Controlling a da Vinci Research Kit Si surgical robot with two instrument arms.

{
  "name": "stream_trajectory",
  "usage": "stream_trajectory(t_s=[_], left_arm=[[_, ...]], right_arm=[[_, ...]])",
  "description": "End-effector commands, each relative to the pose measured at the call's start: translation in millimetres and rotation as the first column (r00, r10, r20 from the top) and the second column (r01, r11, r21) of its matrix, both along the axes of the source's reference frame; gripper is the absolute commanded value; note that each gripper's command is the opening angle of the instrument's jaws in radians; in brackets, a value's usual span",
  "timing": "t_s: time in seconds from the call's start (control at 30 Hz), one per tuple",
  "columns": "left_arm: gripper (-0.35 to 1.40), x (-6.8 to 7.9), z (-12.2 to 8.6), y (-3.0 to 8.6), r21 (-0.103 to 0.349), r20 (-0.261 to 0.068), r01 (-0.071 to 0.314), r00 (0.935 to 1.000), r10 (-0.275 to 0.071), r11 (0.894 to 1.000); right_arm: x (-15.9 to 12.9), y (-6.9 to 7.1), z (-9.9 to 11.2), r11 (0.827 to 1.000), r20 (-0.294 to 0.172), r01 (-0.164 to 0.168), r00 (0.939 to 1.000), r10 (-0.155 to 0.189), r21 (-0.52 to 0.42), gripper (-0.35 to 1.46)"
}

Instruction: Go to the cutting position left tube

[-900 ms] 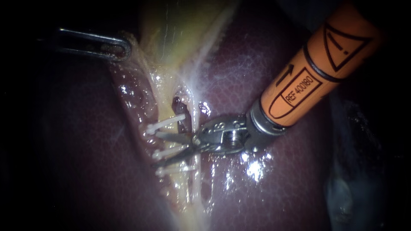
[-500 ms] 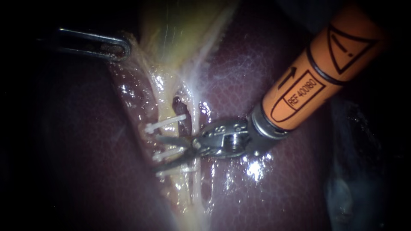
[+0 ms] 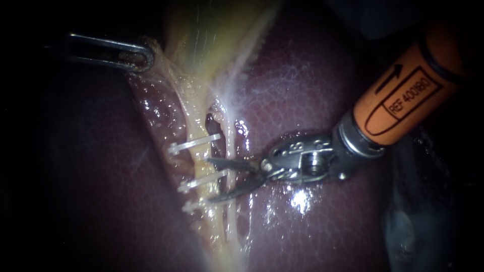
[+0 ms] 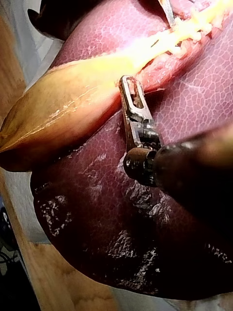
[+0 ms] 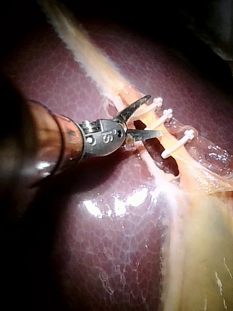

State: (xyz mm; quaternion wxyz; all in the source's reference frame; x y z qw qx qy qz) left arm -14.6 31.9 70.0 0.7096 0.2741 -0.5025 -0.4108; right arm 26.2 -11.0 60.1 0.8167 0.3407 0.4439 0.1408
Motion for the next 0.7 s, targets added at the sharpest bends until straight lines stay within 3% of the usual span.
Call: stream_trajectory(t_s=[0.03,0.47,0.7], left_arm=[[-0.35,0.0,0.0,0.0,0.0,0.0,0.0,1.0,0.0,1.0],[-0.35,0.1,0.0,0.0,0.0,0.0,-0.001,1.0,0.001,1.0],[-0.35,0.0,0.0,0.0,0.0,0.0,0.0,1.0,0.0,1.0]], right_arm=[[-0.1,0.0,0.1,1.0,0.001,-0.001,1.0,0.001,0.0,1.33],[-0.8,0.7,2.2,0.999,0.019,-0.017,0.9997,0.016,0.036,1.34],[-0.9,1.1,4.5,0.992,0.034,-0.012,0.9994,0.008,0.126,1.34]])
